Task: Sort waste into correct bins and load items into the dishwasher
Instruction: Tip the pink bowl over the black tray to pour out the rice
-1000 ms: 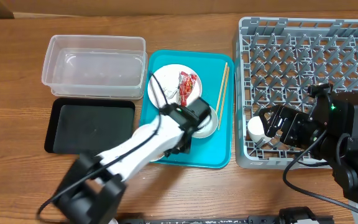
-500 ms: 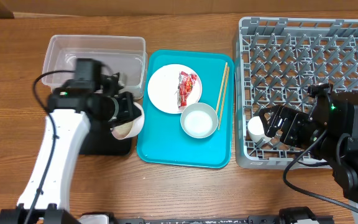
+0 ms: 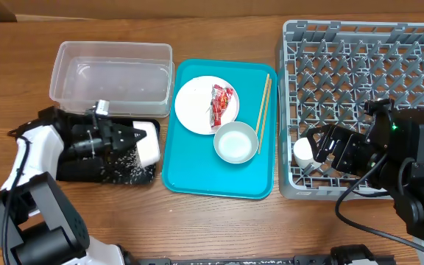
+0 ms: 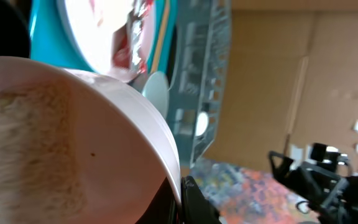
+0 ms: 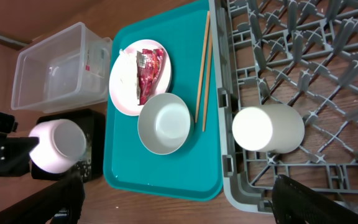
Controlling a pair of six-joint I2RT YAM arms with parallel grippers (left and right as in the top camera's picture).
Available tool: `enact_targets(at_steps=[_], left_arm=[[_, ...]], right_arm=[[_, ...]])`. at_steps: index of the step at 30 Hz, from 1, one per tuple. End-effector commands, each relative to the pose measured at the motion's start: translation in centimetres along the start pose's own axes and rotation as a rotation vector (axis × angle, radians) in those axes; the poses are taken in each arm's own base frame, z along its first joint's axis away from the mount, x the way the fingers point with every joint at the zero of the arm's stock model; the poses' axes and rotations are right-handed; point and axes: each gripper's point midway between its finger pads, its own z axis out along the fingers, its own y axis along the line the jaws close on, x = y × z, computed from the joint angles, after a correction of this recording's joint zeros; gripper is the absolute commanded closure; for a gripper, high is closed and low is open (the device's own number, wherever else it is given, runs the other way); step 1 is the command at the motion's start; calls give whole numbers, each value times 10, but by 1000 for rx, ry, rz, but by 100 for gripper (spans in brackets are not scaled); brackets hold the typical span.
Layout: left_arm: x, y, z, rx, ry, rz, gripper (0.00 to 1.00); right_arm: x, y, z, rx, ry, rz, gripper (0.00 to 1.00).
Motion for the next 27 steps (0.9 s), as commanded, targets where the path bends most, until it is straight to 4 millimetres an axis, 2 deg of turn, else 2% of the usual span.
enact_targets(at_steps=[1, 5, 8, 10, 11, 13, 14, 16, 17, 19, 21, 22, 23, 24, 25, 26, 27], left_arm=[[-9, -16, -11, 122, -64, 70, 96], [-9, -12, -14, 109, -72, 70, 96], [-6, -20, -14, 147, -77, 95, 96], [-8, -15, -14, 125, -74, 88, 96], [-5, -20, -15, 154, -71, 33, 96], [-5, -29, -16, 197, -94, 135, 96], [-7, -20, -16, 151, -88, 169, 96], [-9, -2, -15, 81, -67, 44, 96], [-7, -8, -16, 116, -68, 17, 96], [-8, -16, -17, 156, -88, 116, 96], [-10, -7, -18, 120, -81, 46, 96], [-9, -17, -19, 172, -93, 35, 96], [-10, -26, -21, 211, -116, 115, 96], [-10, -24, -20, 197, -117, 165, 96], [-11, -14, -20, 150, -102, 135, 96], [-10, -13, -20, 150, -90, 17, 96], [-6, -23, -20, 200, -90, -12, 96]], right_arm=[[-4, 3, -6, -9, -25, -12, 2], [-4, 3, -6, -9, -25, -12, 2], [-4, 3, -6, -9, -25, -12, 2], [-4, 3, -6, -9, -25, -12, 2], [-4, 3, -6, -9, -25, -12, 2], [-4, 3, -6, -9, -24, -12, 2], [-4, 3, -6, -9, -24, -12, 2], [-4, 3, -6, -10, -26, -12, 2], [-4, 3, -6, -10, -26, -12, 2], [-4, 3, -6, -9, -25, -12, 1], [-4, 3, -6, -10, -25, -13, 1], [-4, 3, -6, -10, -25, -13, 1], [-4, 3, -6, -9, -25, -13, 1], [-4, 3, -6, -9, -25, -13, 1], [-4, 3, -6, -10, -25, -13, 1], [-4, 3, -6, -10, -27, -13, 1], [-5, 3, -6, -10, -27, -13, 1]])
